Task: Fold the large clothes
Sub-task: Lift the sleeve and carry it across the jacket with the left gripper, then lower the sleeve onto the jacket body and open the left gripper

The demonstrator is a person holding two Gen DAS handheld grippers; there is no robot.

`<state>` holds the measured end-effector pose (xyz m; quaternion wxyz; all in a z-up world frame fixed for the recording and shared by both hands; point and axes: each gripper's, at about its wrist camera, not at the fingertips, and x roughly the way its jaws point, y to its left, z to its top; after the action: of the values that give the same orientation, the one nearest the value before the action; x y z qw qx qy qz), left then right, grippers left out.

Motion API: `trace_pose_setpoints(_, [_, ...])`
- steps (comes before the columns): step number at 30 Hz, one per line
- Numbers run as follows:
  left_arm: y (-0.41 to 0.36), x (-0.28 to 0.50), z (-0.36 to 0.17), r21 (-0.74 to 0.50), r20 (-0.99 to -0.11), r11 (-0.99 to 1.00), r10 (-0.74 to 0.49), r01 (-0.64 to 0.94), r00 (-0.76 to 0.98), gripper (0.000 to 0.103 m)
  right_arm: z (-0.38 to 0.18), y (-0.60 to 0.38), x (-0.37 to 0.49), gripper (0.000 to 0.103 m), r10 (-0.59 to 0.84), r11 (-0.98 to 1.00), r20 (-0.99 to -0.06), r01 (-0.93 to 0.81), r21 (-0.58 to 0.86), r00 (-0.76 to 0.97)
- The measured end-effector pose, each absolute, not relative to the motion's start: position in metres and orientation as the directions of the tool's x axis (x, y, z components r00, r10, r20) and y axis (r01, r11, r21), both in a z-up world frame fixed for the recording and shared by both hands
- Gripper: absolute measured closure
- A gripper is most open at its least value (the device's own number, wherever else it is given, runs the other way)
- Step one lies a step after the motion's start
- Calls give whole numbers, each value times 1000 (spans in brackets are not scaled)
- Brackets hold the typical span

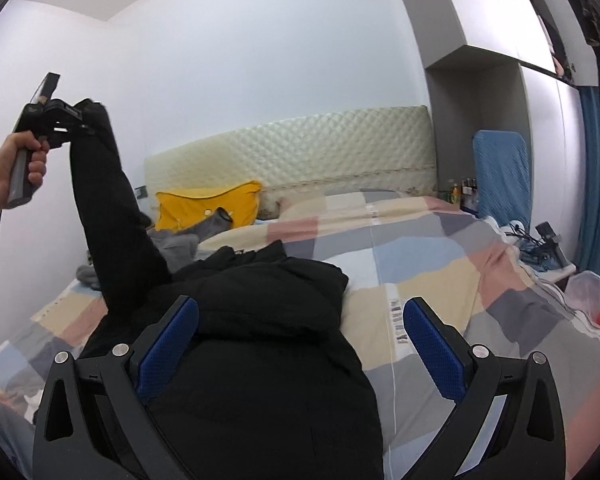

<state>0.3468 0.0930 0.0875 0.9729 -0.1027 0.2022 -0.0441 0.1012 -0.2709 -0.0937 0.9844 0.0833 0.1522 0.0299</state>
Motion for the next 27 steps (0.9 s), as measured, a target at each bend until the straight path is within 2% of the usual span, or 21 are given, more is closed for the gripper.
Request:
trace_pose_setpoints(3, [52, 358, 70, -177, -422, 980, -157, 89, 893, 100, -94, -277, 101, 0, 57, 982, -288, -2, 187, 956])
trace_pose_setpoints(9, [-15, 373, 31, -221, -461, 956, -275, 191, 844, 100, -100, -295, 100, 0, -11, 973, -282, 75, 219, 959])
trace_pose_setpoints(17, [-106, 389, -42, -161, -556, 924, -375, 347, 741, 100, -109, -315, 111, 0, -43, 955, -293, 125, 268, 955])
trace_pose_setpoints(22, [-141, 398, -90, -142, -613, 905, -399, 401, 682, 100, -115, -324, 119, 0, -39, 947, -287, 128, 296, 957])
trace_pose_setpoints(27, [-168, 407, -135, -95, -674, 906, -363, 412, 643, 100, -124, -327, 128, 0, -35, 942, -310, 135, 308, 950])
